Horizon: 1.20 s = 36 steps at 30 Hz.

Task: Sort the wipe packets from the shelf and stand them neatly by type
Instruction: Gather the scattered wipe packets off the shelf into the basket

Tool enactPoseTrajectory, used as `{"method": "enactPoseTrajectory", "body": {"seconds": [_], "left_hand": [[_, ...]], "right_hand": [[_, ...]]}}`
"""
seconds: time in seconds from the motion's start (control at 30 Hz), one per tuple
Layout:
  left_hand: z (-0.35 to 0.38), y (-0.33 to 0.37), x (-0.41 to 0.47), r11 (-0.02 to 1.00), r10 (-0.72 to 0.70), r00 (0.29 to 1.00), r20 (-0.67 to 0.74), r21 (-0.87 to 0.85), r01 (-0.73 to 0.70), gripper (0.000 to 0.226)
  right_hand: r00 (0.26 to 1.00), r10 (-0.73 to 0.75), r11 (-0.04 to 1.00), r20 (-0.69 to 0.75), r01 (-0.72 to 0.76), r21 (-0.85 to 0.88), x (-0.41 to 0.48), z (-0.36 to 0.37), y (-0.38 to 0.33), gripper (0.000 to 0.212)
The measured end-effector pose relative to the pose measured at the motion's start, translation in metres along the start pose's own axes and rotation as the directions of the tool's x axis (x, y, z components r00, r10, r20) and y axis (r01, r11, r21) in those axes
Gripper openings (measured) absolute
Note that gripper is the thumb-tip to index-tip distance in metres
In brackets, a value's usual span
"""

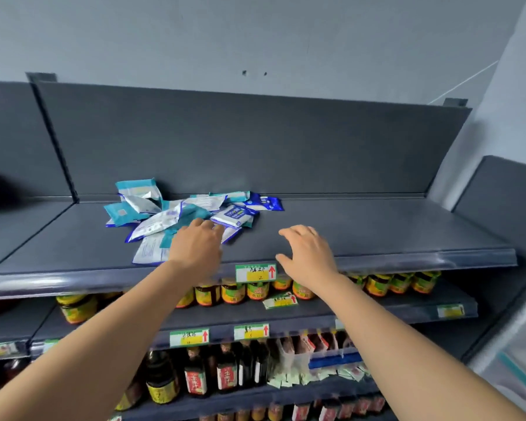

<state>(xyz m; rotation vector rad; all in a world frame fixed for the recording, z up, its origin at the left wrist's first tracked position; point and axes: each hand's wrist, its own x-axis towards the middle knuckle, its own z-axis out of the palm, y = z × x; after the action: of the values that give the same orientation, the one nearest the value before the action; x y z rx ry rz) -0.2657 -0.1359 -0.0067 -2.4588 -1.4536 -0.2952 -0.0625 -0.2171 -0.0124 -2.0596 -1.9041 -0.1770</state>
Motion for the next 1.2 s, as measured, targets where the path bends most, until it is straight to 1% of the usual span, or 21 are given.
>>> {"method": "enactPoseTrajectory", "body": {"seconds": [0.17, 0.27, 0.37, 0.47, 0.6, 0.67, 0.73, 0.8, 0.87, 0.93, 1.03, 1.1, 1.2], "left_hand": [[0.022, -0.032, 0.037, 0.987, -0.157, 0.986, 0.053, 0.02, 0.156, 0.04], [0.04, -0.05, 0.049, 0.966, -0.257, 0.963, 0.079, 0.039, 0.254, 0.053], [0.061, -0.068, 0.058, 0.935, -0.354, 0.931, 0.089, 0.013, 0.354, 0.067], [0.076, -0.085, 0.071, 0.897, -0.434, 0.891, 0.131, -0.026, 0.441, 0.075], [0.087, -0.101, 0.092, 0.89, -0.428, 0.881, 0.2, -0.074, 0.45, 0.083], [0.087, -0.107, 0.103, 0.895, -0.426, 0.881, 0.207, -0.045, 0.443, 0.081], [0.086, -0.113, 0.115, 0.917, -0.392, 0.899, 0.194, 0.0, 0.399, 0.069], [0.086, -0.119, 0.126, 0.945, -0.325, 0.932, 0.159, 0.021, 0.326, 0.05], [0.087, -0.123, 0.135, 0.964, -0.265, 0.956, 0.129, 0.039, 0.262, 0.038], [0.089, -0.127, 0.14, 0.973, -0.231, 0.969, 0.086, 0.036, 0.229, 0.031], [0.09, -0.131, 0.145, 0.977, -0.212, 0.977, -0.006, -0.025, 0.212, 0.024], [0.087, -0.128, 0.148, 0.979, -0.193, 0.978, -0.079, -0.087, 0.186, 0.023], [0.077, -0.12, 0.152, 0.978, -0.167, 0.97, -0.177, -0.153, 0.14, 0.025]], "right_hand": [[0.994, -0.095, 0.995, 0.046, 0.094, 0.024, 0.061, 0.017, -0.004, 0.054], [0.986, -0.145, 0.989, 0.081, 0.143, 0.031, 0.091, 0.031, -0.009, 0.055], [0.974, -0.177, 0.984, 0.139, 0.173, 0.043, 0.115, 0.048, -0.017, 0.057], [0.956, -0.196, 0.981, 0.218, 0.193, 0.035, 0.138, 0.067, -0.029, 0.073], [0.923, -0.147, 0.989, 0.357, 0.149, 0.023, 0.161, 0.087, -0.048, 0.101], [0.914, -0.124, 0.992, 0.386, 0.129, 0.014, 0.17, 0.093, -0.055, 0.102], [0.924, -0.109, 0.994, 0.366, 0.104, 0.034, 0.18, 0.097, -0.06, 0.086], [0.938, -0.1, 0.995, 0.333, 0.089, 0.047, 0.188, 0.098, -0.065, 0.068], [0.957, -0.11, 0.994, 0.267, 0.104, 0.035, 0.192, 0.098, -0.068, 0.049], [0.974, -0.137, 0.99, 0.18, 0.138, 0.01, 0.193, 0.099, -0.07, 0.033], [0.986, -0.157, 0.988, 0.062, 0.157, 0.013, 0.191, 0.098, -0.07, 0.029], [0.993, -0.116, 0.993, 0.0, 0.116, 0.032, 0.189, 0.096, -0.069, 0.03], [0.995, -0.017, 0.991, -0.095, 0.029, 0.13, 0.185, 0.09, -0.065, 0.04]]}}
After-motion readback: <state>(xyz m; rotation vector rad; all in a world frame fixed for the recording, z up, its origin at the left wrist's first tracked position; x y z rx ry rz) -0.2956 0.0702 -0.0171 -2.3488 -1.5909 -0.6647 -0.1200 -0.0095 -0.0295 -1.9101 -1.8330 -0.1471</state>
